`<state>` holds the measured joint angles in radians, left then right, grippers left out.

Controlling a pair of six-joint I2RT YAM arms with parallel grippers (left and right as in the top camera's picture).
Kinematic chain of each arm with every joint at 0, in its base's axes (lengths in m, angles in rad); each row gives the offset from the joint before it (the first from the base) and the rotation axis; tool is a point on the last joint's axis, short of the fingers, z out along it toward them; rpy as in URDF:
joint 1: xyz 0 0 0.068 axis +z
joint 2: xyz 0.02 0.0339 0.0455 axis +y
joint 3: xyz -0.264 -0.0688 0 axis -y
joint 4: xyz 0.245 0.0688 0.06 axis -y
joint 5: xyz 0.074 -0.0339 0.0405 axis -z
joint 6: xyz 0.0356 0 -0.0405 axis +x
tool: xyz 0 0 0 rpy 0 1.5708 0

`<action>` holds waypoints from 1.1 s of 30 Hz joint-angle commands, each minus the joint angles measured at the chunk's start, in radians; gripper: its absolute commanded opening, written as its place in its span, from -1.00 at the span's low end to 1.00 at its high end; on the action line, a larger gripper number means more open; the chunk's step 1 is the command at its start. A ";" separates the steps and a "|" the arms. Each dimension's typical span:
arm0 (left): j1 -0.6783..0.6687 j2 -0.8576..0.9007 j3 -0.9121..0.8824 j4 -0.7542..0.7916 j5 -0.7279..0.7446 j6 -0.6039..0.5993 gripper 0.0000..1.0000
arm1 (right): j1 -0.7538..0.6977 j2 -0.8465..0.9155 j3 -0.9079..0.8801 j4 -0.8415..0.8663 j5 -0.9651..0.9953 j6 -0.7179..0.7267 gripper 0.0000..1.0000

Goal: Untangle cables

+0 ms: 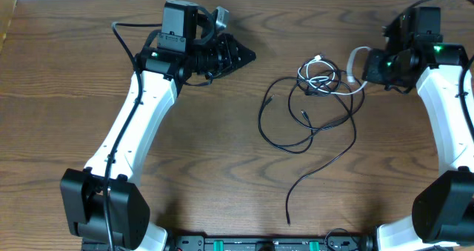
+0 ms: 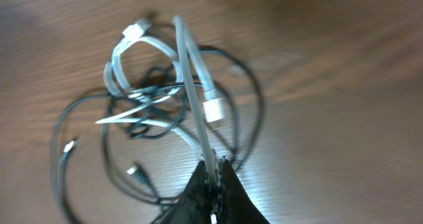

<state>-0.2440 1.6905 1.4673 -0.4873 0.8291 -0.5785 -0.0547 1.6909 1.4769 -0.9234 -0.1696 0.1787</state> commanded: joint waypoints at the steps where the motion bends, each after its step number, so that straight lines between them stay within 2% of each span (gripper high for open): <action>1: -0.021 -0.013 0.021 -0.018 -0.023 0.103 -0.74 | 0.022 -0.006 0.006 0.005 -0.342 -0.198 -0.98; 6: -0.044 -0.011 0.021 -0.077 -0.178 0.104 -0.72 | 0.066 -0.090 0.038 0.042 -0.419 -0.206 -0.98; 10: -0.043 -0.011 0.021 -0.088 -0.240 0.103 -0.66 | 0.098 -0.183 0.115 0.051 -0.467 -0.204 -0.98; 15: -0.043 -0.011 0.021 -0.089 -0.266 0.103 -0.67 | 0.108 -0.326 0.225 0.119 -0.492 -0.092 -0.98; 25: -0.043 -0.011 0.021 -0.100 -0.266 0.105 -0.66 | 0.108 -0.490 0.232 0.348 -0.479 0.107 -0.98; 28: -0.044 -0.011 0.021 -0.106 -0.266 0.128 -0.66 | 0.108 -0.486 0.232 0.318 -0.419 0.121 -0.98; 33: -0.043 -0.011 0.021 -0.121 -0.286 0.141 -0.63 | 0.108 -0.412 0.229 0.148 -0.275 0.092 -0.98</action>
<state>-0.2897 1.6905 1.4677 -0.6010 0.5701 -0.4675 0.0494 1.2171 1.7084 -0.7097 -0.5598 0.2653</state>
